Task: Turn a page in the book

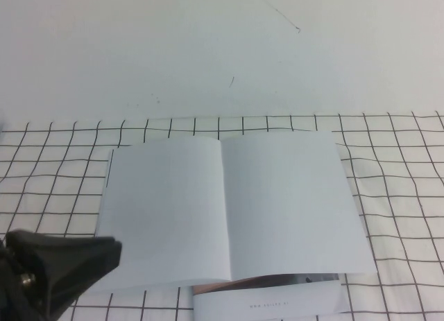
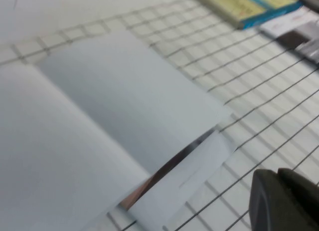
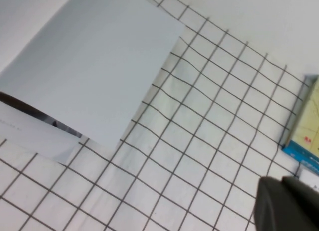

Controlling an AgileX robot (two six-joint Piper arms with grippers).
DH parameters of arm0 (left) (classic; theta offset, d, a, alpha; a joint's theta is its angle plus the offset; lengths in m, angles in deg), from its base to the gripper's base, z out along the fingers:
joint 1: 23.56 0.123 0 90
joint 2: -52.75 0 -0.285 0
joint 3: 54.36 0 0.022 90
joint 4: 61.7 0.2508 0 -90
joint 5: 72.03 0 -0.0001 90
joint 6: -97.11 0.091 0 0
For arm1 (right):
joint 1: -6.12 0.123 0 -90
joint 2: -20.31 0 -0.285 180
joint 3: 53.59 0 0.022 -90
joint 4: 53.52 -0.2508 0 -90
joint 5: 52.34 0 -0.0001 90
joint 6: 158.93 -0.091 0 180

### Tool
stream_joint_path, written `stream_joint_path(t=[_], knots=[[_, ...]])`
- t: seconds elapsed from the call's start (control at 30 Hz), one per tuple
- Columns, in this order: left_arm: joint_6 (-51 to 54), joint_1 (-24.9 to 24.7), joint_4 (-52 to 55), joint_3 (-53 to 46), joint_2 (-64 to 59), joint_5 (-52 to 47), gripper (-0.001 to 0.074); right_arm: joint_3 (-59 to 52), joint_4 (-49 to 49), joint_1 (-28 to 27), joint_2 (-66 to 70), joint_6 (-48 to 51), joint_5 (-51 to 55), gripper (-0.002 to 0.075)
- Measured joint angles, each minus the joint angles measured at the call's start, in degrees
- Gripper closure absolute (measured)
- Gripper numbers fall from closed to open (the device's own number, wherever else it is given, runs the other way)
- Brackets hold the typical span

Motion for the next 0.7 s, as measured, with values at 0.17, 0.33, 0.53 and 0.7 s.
stream_joint_path(t=[0.17,0.33,0.53,0.7], knots=[[-8.0,0.0,11.0,-1.3,3.9,-2.5,0.0738,-12.5,2.6,0.0,-14.0,-2.4,-6.6,0.0728],[-8.7,0.0,12.4,-2.2,7.7,-0.1,0.0738,-26.8,2.8,0.0,-25.4,-4.2,-18.2,0.0728],[-8.9,0.0,12.3,-2.2,8.5,0.0,0.0738,-41.7,2.7,0.0,-34.1,-9.6,-26.2,0.0728],[-9.2,0.0,12.3,-2.2,8.5,0.1,0.0738,-50.0,2.4,0.0,-35.4,-11.1,-29.7,0.0728]])
